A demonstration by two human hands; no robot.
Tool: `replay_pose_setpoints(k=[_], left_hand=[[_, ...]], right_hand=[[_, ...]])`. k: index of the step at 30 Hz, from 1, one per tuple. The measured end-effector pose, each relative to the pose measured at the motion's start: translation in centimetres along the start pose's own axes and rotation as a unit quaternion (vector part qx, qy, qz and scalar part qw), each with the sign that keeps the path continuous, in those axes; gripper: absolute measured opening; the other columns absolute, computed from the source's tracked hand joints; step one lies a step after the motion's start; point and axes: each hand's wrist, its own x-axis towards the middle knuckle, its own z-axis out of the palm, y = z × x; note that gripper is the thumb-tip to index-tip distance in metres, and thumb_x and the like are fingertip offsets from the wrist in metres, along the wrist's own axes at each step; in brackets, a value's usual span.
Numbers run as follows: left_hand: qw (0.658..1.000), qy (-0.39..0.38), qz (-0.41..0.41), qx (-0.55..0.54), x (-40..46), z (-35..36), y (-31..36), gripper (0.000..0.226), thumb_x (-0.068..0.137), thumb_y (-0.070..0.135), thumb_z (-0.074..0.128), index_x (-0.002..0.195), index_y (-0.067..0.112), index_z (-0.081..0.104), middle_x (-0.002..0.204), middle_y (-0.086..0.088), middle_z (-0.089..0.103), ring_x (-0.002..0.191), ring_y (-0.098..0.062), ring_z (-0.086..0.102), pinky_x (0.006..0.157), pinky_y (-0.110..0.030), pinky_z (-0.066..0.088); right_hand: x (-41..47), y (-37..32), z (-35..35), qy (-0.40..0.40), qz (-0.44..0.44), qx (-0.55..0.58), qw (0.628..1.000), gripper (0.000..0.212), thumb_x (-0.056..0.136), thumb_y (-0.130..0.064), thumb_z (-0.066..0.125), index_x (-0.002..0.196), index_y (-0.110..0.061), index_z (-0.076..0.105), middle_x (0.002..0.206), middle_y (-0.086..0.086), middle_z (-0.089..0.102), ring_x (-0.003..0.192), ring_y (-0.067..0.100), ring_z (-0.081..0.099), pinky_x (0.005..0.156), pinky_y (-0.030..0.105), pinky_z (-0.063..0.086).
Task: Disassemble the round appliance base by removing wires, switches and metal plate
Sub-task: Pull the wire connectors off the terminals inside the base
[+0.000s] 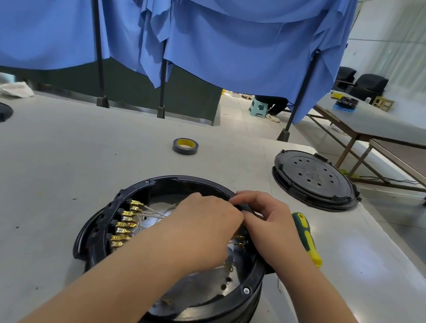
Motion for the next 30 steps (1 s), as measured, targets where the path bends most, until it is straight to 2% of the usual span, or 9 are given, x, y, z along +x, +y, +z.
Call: replay_pose_setpoints(k=[7,10,15,17,20,23,25,27,30], left_hand=[[0.998,-0.023,0.044,0.045,0.7,-1.0,0.1,0.011,0.088,0.016,0.055,0.094,0.022,0.048,0.106,-0.001,0.060,0.087,-0.019,0.047,0.074,-0.032,0.029],[0.998,-0.018,0.058,0.003,0.7,-0.6,-0.6,0.008,0.089,0.022,0.057,0.093,0.024,0.050,0.101,0.003,0.061,0.091,-0.019,0.055,0.075,-0.032,0.036],[0.996,-0.026,0.038,-0.078,0.2,0.2,-1.4,0.032,0.091,0.023,0.051,0.069,0.033,0.030,0.073,0.013,0.043,0.077,-0.013,0.043,0.082,-0.034,0.034],[0.998,-0.018,0.034,-0.056,0.3,0.1,-1.1,0.027,0.090,0.021,0.051,0.073,0.032,0.034,0.074,0.013,0.044,0.078,-0.014,0.044,0.084,-0.034,0.033],[0.998,-0.030,0.056,0.029,0.8,-0.7,-0.8,0.007,0.086,0.018,0.053,0.091,0.023,0.053,0.088,0.009,0.059,0.086,-0.016,0.054,0.081,-0.035,0.031],[0.992,-0.049,0.068,0.092,1.3,-1.4,-0.5,0.012,0.085,0.016,0.053,0.095,0.019,0.059,0.091,0.004,0.064,0.086,-0.017,0.057,0.078,-0.034,0.027],[0.993,-0.045,0.072,0.087,1.0,-1.2,-0.4,0.004,0.086,0.019,0.054,0.089,0.021,0.055,0.087,0.007,0.059,0.089,-0.018,0.057,0.078,-0.034,0.028],[0.993,-0.055,0.066,0.076,0.1,-0.7,-0.9,0.008,0.086,0.023,0.054,0.081,0.023,0.048,0.084,0.008,0.054,0.092,-0.018,0.057,0.080,-0.034,0.029],[0.997,-0.072,0.018,-0.003,-0.6,-0.5,-2.8,0.005,0.088,0.023,0.054,0.090,0.026,0.057,0.094,0.010,0.063,0.096,-0.014,0.057,0.090,-0.033,0.034]], right_hand=[[-0.1,0.1,0.0,-0.004,0.006,0.031,1.000,0.039,0.079,0.017,0.052,0.082,-0.017,0.072,0.106,0.003,0.066,0.088,0.012,0.068,0.065,0.018,0.052],[-0.1,0.2,-0.1,-0.008,0.016,0.033,0.999,0.040,0.082,0.015,0.051,0.089,-0.020,0.070,0.104,0.004,0.068,0.091,0.015,0.068,0.066,0.019,0.054],[0.2,0.4,0.0,0.002,0.022,0.016,1.000,0.045,0.084,0.009,0.056,0.107,-0.029,0.059,0.106,-0.007,0.064,0.098,0.005,0.062,0.073,0.020,0.056],[0.2,0.4,0.0,0.003,0.022,0.017,1.000,0.046,0.084,0.009,0.057,0.108,-0.030,0.058,0.106,-0.007,0.063,0.098,0.005,0.062,0.070,0.018,0.055],[0.2,0.5,0.2,0.005,0.020,0.041,0.999,0.046,0.083,0.010,0.058,0.105,-0.030,0.059,0.105,-0.002,0.064,0.099,0.012,0.063,0.067,0.018,0.053],[0.2,0.4,0.3,0.000,0.015,0.040,0.999,0.043,0.085,0.007,0.060,0.107,-0.030,0.058,0.106,0.000,0.065,0.098,0.015,0.064,0.071,0.022,0.053],[0.1,0.4,0.2,-0.005,0.012,0.026,1.000,0.044,0.085,0.007,0.058,0.109,-0.031,0.057,0.106,-0.002,0.065,0.098,0.012,0.063,0.071,0.020,0.053],[0.1,0.4,0.2,-0.001,0.013,0.020,1.000,0.047,0.085,0.008,0.055,0.108,-0.032,0.057,0.105,-0.005,0.065,0.099,0.009,0.063,0.072,0.019,0.054],[0.1,0.3,0.3,0.001,0.016,0.007,1.000,0.048,0.085,0.009,0.053,0.106,-0.033,0.058,0.105,-0.006,0.064,0.100,0.008,0.062,0.076,0.021,0.054]])
